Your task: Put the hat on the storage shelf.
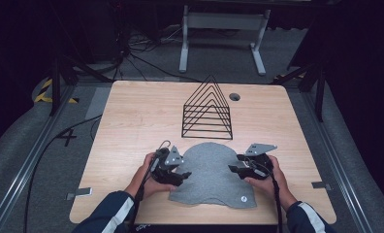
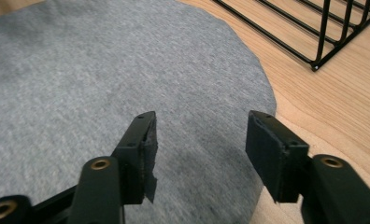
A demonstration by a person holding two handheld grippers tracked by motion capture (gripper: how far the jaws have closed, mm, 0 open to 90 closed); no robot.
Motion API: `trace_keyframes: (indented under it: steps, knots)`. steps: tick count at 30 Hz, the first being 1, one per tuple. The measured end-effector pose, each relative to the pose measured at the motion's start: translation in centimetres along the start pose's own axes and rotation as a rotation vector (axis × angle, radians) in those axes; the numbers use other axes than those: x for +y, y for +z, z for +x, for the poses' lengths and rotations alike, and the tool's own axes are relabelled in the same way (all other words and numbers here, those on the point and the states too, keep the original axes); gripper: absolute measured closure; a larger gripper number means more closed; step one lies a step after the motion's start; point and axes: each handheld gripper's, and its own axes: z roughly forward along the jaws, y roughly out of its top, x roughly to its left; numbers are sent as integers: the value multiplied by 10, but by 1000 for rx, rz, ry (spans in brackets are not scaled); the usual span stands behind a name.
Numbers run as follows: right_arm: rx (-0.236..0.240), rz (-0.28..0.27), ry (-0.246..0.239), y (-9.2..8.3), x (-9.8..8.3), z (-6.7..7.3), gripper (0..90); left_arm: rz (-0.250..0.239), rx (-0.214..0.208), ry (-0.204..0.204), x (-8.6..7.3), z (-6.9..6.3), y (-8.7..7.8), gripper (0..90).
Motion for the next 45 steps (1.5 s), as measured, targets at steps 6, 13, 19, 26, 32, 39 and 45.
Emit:
trace_keyframes:
  steps: [6,13,19,26,32,39,45]
  knots:
    - [-21,86,45,15,-1,-4,233,73,-24,-72,-4,25,23,212]
    - [-40,92,43,21,-1,-4,156,99,-47,-64,-5,24,31,159]
    - [-3,98,-5,20,2,-4,265,112,-58,-36,1,17,35,161]
    - [44,102,-21,17,5,5,582,105,-94,-28,3,10,29,435]
    - [107,86,-4,16,3,3,781,72,-120,-58,-1,12,27,700]
    - [99,80,-21,16,6,1,833,77,-128,-41,-5,14,22,827]
    - [86,43,-10,9,7,-2,835,36,-108,-34,-2,16,12,858]
